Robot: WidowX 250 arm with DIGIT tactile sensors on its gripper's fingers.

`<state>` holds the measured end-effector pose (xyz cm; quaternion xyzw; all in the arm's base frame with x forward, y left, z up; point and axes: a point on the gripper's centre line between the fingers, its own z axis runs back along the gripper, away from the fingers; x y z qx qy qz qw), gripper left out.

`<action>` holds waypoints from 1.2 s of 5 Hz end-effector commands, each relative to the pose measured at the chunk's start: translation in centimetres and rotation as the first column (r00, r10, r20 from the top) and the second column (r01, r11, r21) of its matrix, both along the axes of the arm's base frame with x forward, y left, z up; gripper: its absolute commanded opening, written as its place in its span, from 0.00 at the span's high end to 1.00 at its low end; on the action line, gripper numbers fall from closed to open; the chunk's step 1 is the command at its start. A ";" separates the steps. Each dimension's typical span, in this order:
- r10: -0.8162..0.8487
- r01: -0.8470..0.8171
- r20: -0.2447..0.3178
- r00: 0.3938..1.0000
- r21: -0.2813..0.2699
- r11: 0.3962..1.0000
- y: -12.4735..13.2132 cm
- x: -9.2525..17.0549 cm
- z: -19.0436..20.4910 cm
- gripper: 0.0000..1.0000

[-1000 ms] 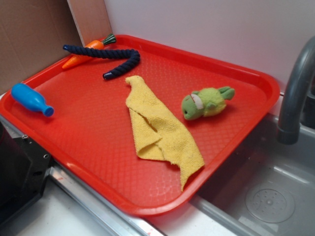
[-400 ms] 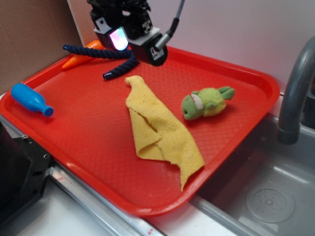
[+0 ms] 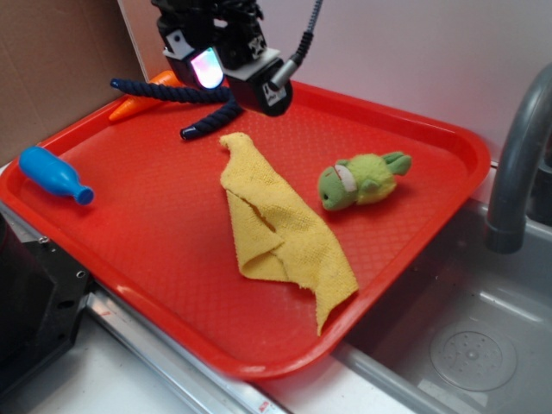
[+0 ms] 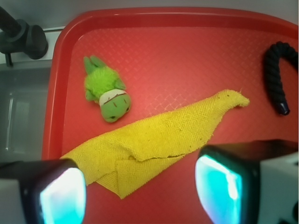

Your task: Grab the green animal.

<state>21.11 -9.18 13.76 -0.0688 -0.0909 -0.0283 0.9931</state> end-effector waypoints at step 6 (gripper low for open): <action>-0.489 0.490 0.065 0.870 0.000 0.872 -6.9 6.8 -10.6 1.00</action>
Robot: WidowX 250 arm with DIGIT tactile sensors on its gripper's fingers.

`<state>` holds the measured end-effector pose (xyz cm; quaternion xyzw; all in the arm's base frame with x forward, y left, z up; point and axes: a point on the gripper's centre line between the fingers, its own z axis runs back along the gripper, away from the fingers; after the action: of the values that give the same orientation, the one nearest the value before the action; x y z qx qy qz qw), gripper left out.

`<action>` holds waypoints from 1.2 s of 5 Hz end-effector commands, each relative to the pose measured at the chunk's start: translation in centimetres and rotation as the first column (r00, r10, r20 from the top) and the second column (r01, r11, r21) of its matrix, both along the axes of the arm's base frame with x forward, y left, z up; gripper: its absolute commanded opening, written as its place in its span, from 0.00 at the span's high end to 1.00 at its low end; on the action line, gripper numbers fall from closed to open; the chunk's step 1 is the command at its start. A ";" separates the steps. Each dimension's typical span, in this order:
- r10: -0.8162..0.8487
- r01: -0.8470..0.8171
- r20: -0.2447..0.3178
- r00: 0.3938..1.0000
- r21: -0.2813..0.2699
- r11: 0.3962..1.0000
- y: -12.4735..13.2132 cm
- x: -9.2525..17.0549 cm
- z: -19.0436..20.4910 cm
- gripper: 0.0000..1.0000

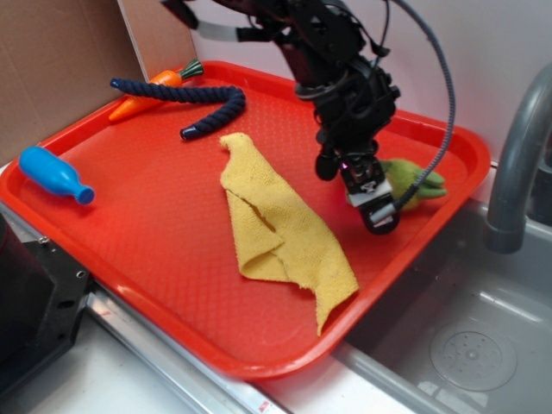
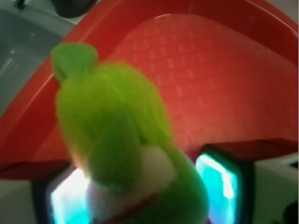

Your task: Grab the green animal.

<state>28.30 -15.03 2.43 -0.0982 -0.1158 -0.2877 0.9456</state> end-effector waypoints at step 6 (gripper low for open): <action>0.773 -0.762 -0.065 0.631 0.136 0.633 11.2 -9.0 12.5 1.00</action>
<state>18.59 -2.43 13.66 -0.0023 -0.0522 0.1418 0.9885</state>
